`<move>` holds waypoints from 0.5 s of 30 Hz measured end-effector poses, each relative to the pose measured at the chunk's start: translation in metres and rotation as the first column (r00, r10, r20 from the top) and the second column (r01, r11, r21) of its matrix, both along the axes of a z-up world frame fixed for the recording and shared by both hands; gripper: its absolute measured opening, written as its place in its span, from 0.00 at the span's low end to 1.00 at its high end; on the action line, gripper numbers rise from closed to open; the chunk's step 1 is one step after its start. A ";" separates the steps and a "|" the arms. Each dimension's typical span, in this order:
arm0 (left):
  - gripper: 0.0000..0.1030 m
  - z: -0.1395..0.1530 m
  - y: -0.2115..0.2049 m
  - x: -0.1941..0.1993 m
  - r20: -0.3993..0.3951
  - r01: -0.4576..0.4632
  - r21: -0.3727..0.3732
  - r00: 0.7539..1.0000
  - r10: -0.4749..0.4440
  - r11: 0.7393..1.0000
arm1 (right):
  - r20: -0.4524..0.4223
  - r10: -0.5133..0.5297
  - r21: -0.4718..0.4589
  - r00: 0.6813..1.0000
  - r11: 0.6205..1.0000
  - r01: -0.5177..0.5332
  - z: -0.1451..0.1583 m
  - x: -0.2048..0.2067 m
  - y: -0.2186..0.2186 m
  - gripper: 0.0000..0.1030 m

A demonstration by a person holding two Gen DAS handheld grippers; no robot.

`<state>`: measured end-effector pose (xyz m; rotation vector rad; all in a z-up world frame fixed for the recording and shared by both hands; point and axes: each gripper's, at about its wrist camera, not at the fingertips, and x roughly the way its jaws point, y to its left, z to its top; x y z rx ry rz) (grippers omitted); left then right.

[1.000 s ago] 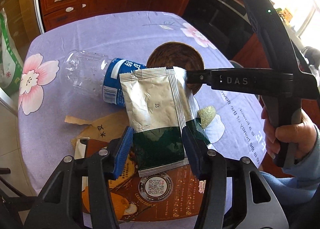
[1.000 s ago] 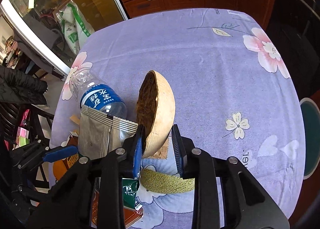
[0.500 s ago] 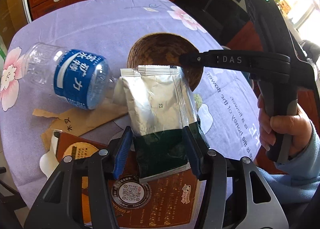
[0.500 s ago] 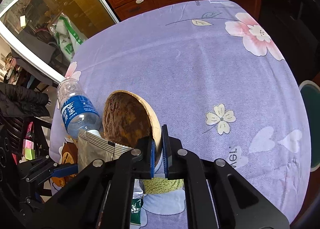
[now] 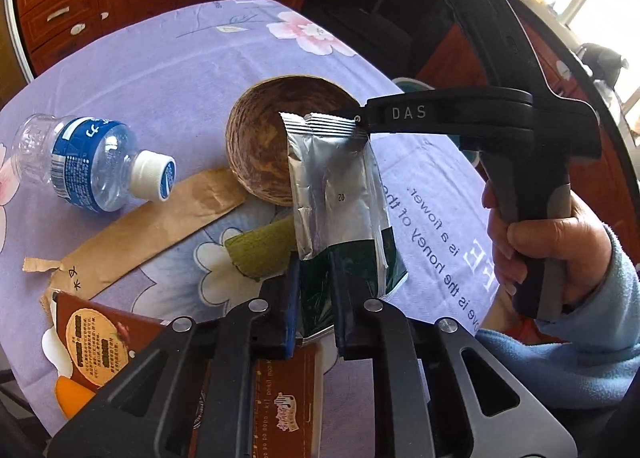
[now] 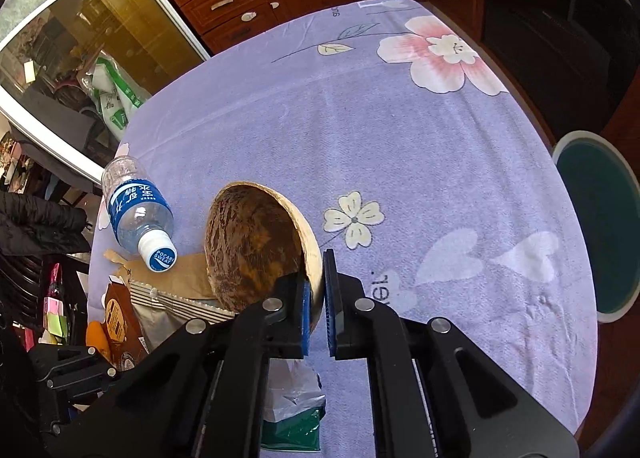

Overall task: Collect trash
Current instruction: 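Grasp the coconut shell with the right tool while the left tool grasps the foil bag, then lift and carry shell and foil bag over the teal bin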

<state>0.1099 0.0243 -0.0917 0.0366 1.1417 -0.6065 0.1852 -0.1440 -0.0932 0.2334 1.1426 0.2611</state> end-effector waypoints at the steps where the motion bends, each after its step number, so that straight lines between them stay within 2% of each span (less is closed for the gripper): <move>1: 0.14 -0.002 -0.002 0.000 -0.007 0.000 0.000 1.000 0.000 1.000 | -0.002 -0.004 0.003 1.000 1.000 0.004 -0.001 0.000 -0.002 0.06; 11: 0.25 -0.007 -0.024 -0.001 -0.042 0.048 -0.009 0.998 -0.048 0.999 | -0.007 -0.013 0.013 1.000 1.000 0.013 -0.004 -0.001 -0.009 0.06; 13: 0.22 -0.004 -0.029 -0.004 -0.017 0.054 -0.010 0.998 -0.054 0.998 | -0.008 -0.017 0.013 1.000 1.000 0.017 -0.005 0.000 -0.011 0.05; 15: 0.07 0.002 -0.032 -0.007 0.008 0.063 -0.014 0.998 -0.063 0.998 | -0.007 -0.025 0.019 1.000 0.999 0.025 -0.005 -0.001 -0.015 0.05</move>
